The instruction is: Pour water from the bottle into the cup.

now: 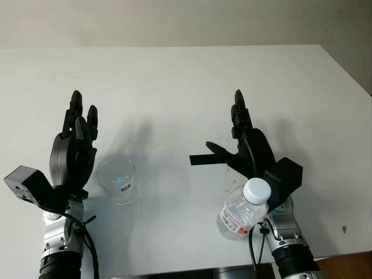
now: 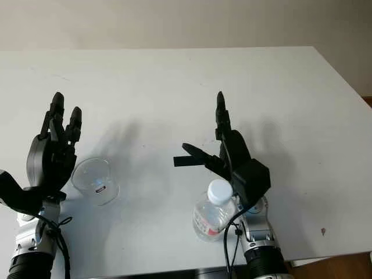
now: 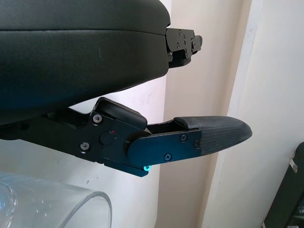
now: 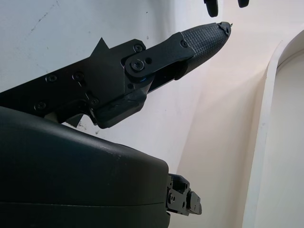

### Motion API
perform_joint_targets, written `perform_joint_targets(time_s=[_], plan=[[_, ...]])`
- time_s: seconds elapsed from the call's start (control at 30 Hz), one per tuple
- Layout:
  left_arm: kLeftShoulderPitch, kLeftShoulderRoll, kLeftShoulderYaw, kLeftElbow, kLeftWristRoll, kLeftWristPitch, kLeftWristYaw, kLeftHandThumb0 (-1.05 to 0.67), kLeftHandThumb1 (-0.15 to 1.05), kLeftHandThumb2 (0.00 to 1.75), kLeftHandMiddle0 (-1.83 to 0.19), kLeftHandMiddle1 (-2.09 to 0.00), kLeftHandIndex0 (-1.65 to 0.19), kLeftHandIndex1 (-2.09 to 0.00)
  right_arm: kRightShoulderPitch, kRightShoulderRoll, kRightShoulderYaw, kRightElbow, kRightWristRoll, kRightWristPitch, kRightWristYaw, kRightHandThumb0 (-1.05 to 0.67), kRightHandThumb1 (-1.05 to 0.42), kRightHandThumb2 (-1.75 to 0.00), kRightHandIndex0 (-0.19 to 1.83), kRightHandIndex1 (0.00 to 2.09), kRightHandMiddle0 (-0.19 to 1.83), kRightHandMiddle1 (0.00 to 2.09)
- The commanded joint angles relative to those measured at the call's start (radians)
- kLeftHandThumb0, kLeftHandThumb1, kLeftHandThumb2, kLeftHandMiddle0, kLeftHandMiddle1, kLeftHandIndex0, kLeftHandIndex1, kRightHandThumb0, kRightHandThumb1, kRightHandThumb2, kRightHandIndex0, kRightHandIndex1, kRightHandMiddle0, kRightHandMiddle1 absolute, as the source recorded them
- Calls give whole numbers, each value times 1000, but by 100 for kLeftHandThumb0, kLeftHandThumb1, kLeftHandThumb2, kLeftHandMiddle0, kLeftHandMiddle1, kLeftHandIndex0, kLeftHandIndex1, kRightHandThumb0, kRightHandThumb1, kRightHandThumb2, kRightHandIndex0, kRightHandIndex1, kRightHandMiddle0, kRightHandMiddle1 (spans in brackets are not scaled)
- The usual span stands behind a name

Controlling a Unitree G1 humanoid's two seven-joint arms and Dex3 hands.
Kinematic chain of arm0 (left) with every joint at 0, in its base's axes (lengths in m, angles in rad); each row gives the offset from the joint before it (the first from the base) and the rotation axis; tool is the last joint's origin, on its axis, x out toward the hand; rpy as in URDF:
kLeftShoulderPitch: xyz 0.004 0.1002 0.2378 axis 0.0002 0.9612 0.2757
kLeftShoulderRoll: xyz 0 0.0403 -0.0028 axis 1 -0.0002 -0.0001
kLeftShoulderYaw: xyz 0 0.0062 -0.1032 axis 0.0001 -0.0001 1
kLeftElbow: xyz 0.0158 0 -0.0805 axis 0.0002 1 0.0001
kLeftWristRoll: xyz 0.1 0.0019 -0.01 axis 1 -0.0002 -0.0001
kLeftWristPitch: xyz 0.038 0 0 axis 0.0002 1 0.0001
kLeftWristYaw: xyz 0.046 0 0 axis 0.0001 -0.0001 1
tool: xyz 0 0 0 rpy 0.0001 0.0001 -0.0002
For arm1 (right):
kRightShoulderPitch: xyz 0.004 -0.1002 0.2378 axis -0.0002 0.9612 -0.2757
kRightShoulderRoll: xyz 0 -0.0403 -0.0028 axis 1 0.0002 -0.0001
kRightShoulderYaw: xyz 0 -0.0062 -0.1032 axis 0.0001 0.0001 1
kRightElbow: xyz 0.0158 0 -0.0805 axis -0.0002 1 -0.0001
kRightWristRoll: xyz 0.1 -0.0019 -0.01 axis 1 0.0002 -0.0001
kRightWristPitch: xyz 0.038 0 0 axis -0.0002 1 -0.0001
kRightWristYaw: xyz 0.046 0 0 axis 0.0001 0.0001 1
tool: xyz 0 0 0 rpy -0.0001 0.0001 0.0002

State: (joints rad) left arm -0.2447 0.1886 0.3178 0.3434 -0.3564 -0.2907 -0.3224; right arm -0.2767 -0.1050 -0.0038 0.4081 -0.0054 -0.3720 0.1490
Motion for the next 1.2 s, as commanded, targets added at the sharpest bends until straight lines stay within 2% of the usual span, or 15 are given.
perform_joint_targets(time_s=[0.0, 0.37, 0.63, 0.97, 1.17], plan=[[-13, 3, -3, -9, 0, -2, -2, -86, 105, 56, -1, 0, 4, 0, -10, -3, -2, -1, 1, -3, 0, -88, -96, -5, -19, 0, -19, 0], [-19, 0, -3, 3, -6, -4, -6, -86, 105, 55, 0, 0, 6, 0, -15, -10, -8, 10, 4, 0, 6, -88, -96, -6, -19, 0, -19, 0], [-17, 1, -4, 10, 5, -11, 0, -86, 105, 57, -2, 0, 3, 0, -16, -73, -107, -5, 109, 4, 54, -84, -101, -7, -19, 0, -19, 0], [-12, -2, -3, 1, -7, -10, -8, -86, 105, 55, -1, 0, 5, 0, 34, -178, -216, -103, 223, 68, 144, -84, -103, -6, -19, 0, -19, 0], [-12, 2, -7, -6, 4, -2, 1, -87, 105, 55, -1, 0, 5, 0, 45, -201, -248, -109, 324, 43, 285, -83, -100, -5, -19, 0, -19, 0]])
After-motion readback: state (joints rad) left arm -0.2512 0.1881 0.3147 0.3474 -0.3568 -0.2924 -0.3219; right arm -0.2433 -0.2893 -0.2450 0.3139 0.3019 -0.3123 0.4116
